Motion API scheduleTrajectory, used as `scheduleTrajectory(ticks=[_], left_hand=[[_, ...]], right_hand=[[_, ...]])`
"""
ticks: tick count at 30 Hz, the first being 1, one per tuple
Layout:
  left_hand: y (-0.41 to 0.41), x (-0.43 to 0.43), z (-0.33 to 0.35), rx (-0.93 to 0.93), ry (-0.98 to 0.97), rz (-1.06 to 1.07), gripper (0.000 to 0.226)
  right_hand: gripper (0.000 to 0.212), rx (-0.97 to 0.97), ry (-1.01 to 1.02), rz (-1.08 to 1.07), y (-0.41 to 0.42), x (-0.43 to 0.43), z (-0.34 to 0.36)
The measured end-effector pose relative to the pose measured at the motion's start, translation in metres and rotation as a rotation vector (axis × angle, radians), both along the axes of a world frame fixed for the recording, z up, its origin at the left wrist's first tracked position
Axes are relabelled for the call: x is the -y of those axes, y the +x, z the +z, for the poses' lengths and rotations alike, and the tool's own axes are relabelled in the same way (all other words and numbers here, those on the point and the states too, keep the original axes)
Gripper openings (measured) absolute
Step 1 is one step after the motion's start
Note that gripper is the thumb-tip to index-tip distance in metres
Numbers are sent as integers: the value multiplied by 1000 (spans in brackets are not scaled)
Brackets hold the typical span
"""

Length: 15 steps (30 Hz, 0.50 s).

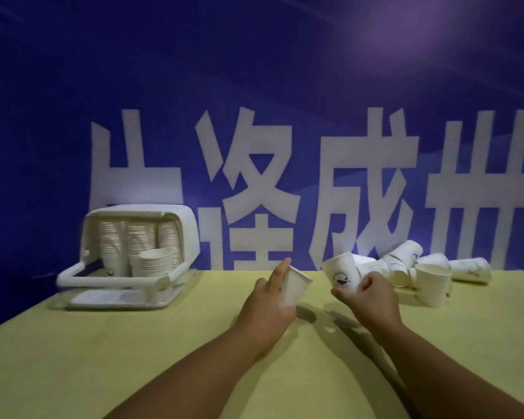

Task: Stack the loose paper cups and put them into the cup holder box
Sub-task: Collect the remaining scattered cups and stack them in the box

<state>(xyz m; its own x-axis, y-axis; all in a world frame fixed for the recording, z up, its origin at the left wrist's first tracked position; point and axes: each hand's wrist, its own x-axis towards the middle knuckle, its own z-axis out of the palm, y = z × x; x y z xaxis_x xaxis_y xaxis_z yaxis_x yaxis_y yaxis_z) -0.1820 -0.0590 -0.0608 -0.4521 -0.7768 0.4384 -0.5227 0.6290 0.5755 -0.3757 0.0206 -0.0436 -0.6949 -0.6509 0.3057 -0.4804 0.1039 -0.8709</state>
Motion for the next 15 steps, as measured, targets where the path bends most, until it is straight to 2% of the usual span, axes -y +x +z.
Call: scheduleTrajectory(ticks=[2,4,5,7,10,13,15], left_hand=[[26,14,-1,-34,1,46,87],[49,29,-1,-58,-15,99,85],[60,37,-2,-67,-30,129,85],[80,51,-3,-51,-65,193,89],[102,68,-5,-54,-97,269,92],[118,79,3,-92,-141,341,84],[130,87,12,-42,-228,327,79]], right_hand=[[70,80,-37,84,23,23,-1],[95,92,-71,186,48,42,-1],[101,78,-81,243,60,52,-2],[104,34,-82,344,83,72,-6],[98,-78,-83,451,118,99,-9],[90,-130,-101,538,147,119,-7],[88,-109,-126,571,161,133,-7]])
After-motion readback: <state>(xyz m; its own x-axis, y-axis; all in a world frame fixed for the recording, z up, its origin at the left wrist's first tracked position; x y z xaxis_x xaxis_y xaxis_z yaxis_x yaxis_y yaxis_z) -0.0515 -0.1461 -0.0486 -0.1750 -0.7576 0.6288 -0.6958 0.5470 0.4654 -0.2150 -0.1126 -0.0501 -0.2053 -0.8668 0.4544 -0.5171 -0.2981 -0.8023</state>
